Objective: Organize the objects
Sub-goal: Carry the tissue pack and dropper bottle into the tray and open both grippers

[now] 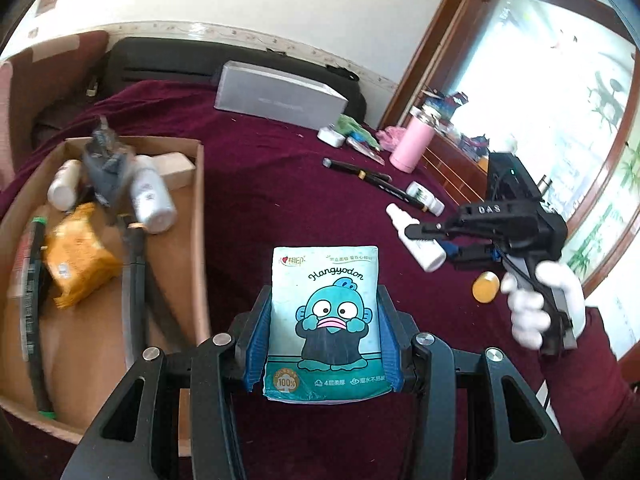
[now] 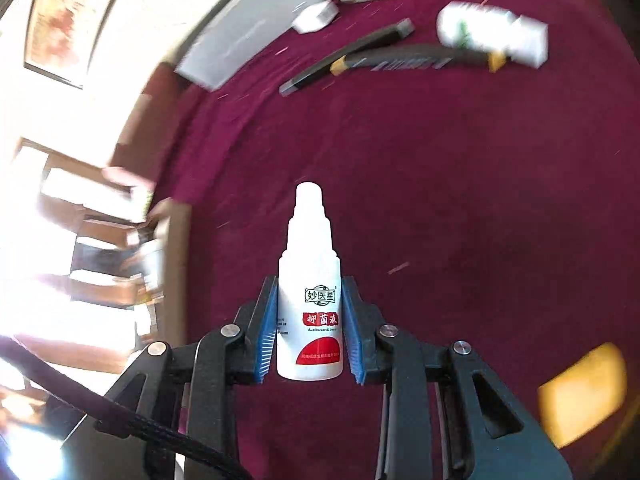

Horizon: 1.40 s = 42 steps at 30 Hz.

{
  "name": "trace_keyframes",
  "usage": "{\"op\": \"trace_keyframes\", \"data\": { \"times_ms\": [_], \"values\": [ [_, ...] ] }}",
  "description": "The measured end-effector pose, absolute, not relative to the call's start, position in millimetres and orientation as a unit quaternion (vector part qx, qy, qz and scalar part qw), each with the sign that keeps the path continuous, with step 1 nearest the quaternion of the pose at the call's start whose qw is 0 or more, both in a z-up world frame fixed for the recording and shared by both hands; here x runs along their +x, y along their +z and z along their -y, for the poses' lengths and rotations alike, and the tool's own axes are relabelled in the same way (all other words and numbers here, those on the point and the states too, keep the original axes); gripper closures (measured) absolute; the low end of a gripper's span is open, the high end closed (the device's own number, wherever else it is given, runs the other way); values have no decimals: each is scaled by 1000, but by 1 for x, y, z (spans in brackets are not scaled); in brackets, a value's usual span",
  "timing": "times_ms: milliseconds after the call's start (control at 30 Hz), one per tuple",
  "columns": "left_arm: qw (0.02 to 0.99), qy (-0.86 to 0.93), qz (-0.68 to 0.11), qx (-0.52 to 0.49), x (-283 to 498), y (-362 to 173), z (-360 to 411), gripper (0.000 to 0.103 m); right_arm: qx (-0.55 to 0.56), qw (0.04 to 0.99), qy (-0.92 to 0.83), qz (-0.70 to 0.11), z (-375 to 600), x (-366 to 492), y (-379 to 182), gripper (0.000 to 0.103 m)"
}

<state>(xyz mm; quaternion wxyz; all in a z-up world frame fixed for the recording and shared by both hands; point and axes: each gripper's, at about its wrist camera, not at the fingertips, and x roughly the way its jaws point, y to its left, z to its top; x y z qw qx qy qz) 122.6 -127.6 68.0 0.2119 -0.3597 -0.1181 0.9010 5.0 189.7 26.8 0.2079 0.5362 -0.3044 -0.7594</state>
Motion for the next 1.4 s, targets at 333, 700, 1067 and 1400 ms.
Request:
{"op": "trace_keyframes", "data": {
  "times_ms": [333, 700, 1067, 1400],
  "values": [
    [160, 912, 157, -344, 136, 69, 184, 61, 531, 298, -733, 303, -106, 21, 44, 75],
    [103, 918, 166, -345, 142, 72, 227, 61, 543, 337, -711, 293, -54, 28, 50, 75],
    [52, 905, 165, -389, 119, 41, 248, 61, 555, 347, -718, 236, 31, 10, 58, 75],
    [43, 900, 156, -404, 109, 31, 250, 60, 549, 301, -768, 134, 71, 14, 48, 75]
  ]
}}
